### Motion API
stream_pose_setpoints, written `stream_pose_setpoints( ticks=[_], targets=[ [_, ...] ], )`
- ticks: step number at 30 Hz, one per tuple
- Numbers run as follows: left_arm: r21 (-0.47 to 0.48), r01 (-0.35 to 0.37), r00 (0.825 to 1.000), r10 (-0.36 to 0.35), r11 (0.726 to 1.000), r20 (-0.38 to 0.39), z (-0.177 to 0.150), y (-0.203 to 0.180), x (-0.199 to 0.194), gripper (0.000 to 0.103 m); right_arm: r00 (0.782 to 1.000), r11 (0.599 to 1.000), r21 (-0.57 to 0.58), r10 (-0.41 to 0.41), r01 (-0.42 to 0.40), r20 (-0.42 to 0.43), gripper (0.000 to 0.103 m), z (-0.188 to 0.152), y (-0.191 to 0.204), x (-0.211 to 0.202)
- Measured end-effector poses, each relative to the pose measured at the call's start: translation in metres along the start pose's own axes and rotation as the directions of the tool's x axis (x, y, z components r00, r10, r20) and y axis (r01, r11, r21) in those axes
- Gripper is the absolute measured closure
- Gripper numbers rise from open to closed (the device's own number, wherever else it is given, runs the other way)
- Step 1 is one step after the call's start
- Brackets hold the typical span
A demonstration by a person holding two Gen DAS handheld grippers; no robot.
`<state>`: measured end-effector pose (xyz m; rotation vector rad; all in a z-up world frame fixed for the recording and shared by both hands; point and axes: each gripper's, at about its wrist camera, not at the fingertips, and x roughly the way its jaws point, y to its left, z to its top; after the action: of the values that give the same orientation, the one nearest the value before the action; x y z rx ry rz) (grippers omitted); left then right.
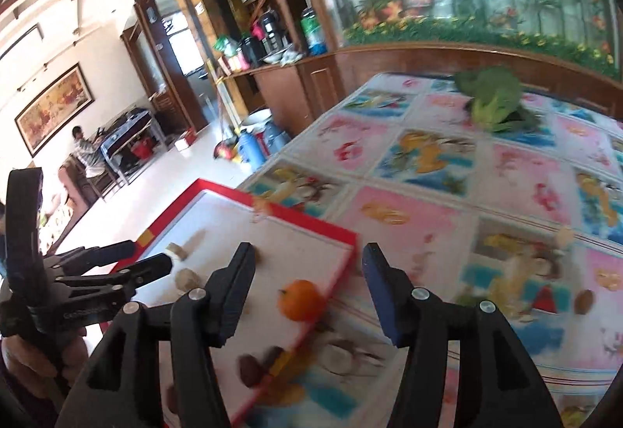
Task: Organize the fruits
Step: 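Move both tools back to the foods on the tablecloth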
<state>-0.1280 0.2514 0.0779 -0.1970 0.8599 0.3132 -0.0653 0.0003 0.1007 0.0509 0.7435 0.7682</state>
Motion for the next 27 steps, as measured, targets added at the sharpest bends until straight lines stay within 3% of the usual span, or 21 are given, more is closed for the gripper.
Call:
stream_pose_setpoints(
  ticks=[6,12,16,27],
  targets=[
    [0.112,0.054,0.999,-0.054,0.992,-0.006,-0.01,-0.054,-0.011,0.019,0.99,0.988,0.11,-0.118,0.11,0.074,0.043,-0.02,-0.085,-0.051],
    [0.23,0.06,0.997,-0.068,0.971,0.028,-0.021,-0.116,-0.021,0.019,0.944,0.902,0.33,-0.32,0.279,0.076,0.042,-0.034,-0.165,-0.09],
    [0.282,0.053,0.994,-0.078,0.958,0.078,-0.027,-0.153,-0.03,0.014,0.944,0.862,0.434,-0.323,0.261,0.073,0.042,-0.035,-0.184,-0.095],
    [0.394,0.028,0.989,-0.083,0.919,0.123,-0.029,-0.203,-0.041,0.012,0.946,0.876,0.398,-0.319,0.271,0.058,0.042,-0.041,-0.182,-0.095]
  ],
)
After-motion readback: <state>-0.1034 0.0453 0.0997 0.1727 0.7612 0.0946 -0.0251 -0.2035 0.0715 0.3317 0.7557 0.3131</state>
